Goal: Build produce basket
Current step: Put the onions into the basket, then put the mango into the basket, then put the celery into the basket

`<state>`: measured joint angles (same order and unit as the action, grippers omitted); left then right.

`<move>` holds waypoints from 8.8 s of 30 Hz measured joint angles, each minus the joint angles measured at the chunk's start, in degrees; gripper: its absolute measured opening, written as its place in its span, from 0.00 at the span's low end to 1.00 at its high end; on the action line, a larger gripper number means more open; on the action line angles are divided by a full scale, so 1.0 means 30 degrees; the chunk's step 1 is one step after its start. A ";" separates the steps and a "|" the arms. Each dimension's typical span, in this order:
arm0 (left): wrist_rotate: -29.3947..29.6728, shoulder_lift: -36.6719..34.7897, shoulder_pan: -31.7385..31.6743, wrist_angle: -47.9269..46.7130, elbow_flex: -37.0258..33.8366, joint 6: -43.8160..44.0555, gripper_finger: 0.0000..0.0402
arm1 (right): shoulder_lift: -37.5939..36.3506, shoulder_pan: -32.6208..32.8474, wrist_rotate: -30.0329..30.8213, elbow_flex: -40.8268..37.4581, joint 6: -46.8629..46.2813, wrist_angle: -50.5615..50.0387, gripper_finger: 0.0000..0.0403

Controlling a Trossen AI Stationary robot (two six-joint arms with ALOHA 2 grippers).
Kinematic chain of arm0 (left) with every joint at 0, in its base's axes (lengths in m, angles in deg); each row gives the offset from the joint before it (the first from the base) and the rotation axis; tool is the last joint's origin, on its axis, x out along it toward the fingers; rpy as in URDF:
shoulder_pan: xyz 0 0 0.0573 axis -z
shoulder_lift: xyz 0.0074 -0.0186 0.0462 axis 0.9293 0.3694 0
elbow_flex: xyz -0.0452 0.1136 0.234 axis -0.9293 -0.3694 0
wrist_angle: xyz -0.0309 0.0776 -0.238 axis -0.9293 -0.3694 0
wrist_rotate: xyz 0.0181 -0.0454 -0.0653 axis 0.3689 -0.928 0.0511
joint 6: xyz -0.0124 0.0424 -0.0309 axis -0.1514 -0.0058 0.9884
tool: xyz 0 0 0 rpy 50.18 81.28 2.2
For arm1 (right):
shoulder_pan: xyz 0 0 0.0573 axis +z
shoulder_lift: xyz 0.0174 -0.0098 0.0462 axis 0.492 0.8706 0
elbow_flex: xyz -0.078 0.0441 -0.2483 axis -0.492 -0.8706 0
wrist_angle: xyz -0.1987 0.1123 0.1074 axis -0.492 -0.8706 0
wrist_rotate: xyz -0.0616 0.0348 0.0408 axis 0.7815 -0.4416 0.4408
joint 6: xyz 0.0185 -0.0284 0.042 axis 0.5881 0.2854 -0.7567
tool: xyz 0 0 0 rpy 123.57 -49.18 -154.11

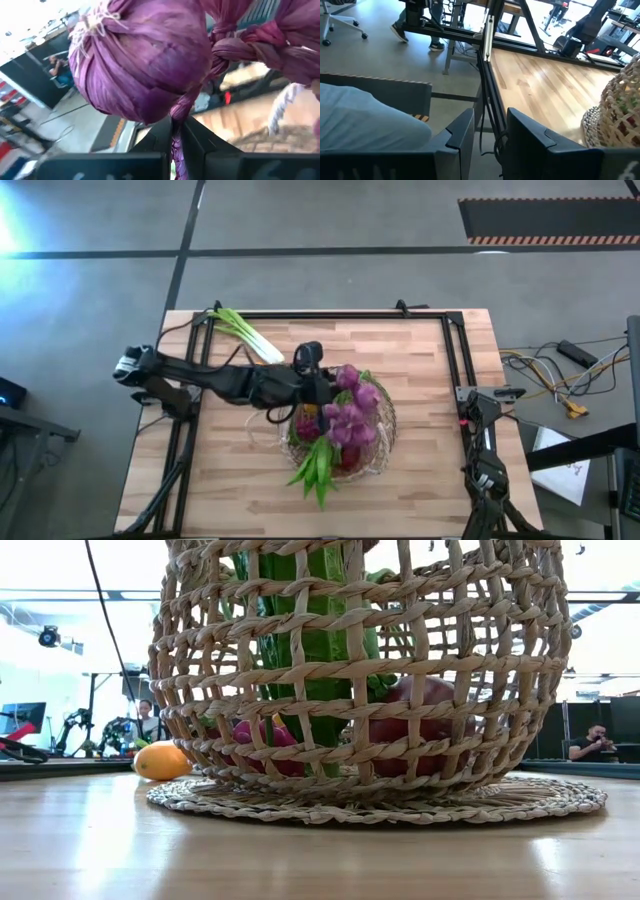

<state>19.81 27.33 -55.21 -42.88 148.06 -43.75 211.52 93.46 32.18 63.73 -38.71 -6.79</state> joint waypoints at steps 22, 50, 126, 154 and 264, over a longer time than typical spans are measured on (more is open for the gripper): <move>0.0224 0.1279 -0.0707 1.1177 -0.6877 -0.5655 0.02 | 0.0158 0.0210 0.0449 0.0000 0.0172 0.0238 0.27; 0.6917 0.4510 -0.0773 1.2746 -0.7104 -1.9212 0.02 | 0.0164 0.0210 0.0464 -0.0007 -0.0010 0.0237 0.27; 0.1907 -0.5479 -0.2896 -2.6906 -0.1939 2.0407 0.55 | 0.0165 0.0159 0.0472 -0.0605 -0.0068 0.0369 0.27; -0.7737 -1.0096 -1.2041 -0.9299 -1.7866 1.8925 0.84 | 0.0165 0.0129 0.0471 -0.1268 -0.0906 0.0427 0.27; 0.5004 -0.7445 0.4224 -1.6757 -0.1068 1.6074 0.88 | 0.0165 -0.0417 0.0362 -0.1268 -0.1161 0.0689 0.27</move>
<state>34.82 5.00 -42.54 -93.15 144.85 4.47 212.02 92.21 33.26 59.93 -42.20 -4.72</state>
